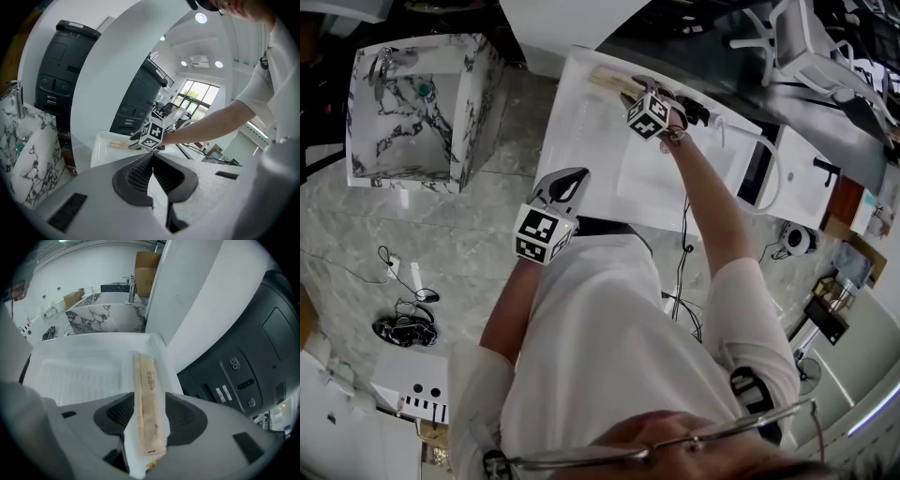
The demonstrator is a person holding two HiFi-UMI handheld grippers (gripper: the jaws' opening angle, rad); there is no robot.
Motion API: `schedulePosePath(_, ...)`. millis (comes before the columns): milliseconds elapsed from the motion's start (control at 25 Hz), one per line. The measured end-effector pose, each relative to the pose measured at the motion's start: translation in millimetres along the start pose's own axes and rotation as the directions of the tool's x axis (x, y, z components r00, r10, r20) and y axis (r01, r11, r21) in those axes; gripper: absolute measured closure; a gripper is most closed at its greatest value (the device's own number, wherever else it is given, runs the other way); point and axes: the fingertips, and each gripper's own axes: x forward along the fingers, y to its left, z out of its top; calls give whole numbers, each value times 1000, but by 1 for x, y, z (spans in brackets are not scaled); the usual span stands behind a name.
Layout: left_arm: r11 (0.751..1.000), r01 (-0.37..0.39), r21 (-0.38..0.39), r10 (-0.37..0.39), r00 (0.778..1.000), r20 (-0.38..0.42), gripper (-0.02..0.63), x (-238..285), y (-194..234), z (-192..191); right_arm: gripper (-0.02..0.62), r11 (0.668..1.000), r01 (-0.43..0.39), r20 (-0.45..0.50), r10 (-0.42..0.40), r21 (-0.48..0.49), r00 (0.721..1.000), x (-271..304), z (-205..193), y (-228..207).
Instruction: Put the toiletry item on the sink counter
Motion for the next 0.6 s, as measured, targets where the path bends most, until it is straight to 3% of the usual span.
schedulePosePath(280,1000,-6,11,6,1000,-6,601,-8,4,-9,380,999,23,23,-24,26,999,-28,2,7)
schedulePosePath(600,998,-1,56,1,1000,-13,601,-18,6,-10,424,988,75,82,-86,134,993,-83,10,8)
